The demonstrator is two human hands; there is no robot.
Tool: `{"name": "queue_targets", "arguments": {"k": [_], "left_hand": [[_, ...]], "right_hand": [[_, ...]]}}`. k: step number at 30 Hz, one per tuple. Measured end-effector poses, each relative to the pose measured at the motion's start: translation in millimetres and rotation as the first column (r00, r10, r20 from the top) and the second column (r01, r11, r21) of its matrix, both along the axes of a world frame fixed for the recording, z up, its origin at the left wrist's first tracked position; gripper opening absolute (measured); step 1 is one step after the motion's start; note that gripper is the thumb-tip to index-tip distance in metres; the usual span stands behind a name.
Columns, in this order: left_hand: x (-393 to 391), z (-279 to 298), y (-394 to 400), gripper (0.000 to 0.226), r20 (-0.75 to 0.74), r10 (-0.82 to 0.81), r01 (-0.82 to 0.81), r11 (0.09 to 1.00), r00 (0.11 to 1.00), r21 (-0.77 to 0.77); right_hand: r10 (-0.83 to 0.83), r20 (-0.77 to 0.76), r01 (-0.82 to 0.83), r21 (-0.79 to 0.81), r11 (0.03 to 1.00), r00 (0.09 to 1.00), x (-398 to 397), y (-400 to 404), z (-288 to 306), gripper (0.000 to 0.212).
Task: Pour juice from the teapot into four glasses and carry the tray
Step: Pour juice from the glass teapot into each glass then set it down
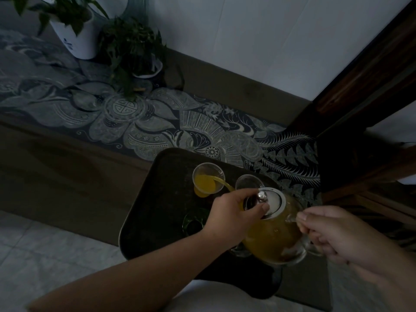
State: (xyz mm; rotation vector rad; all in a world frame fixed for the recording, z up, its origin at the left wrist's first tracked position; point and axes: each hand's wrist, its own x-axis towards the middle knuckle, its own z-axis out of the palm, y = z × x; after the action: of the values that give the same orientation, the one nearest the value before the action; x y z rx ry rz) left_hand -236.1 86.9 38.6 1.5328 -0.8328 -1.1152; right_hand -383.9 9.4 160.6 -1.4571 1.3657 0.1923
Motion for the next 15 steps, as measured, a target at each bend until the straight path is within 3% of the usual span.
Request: {"name": "queue_targets", "arguments": {"k": [15], "left_hand": [[0.6, 1.3, 0.1, 0.041, 0.004, -0.023, 0.023, 1.000, 1.000, -0.004]], "right_hand": [[0.026, -0.003, -0.026, -0.011, 1.000, 1.000, 1.4, 0.2, 4.1, 0.033]]}}
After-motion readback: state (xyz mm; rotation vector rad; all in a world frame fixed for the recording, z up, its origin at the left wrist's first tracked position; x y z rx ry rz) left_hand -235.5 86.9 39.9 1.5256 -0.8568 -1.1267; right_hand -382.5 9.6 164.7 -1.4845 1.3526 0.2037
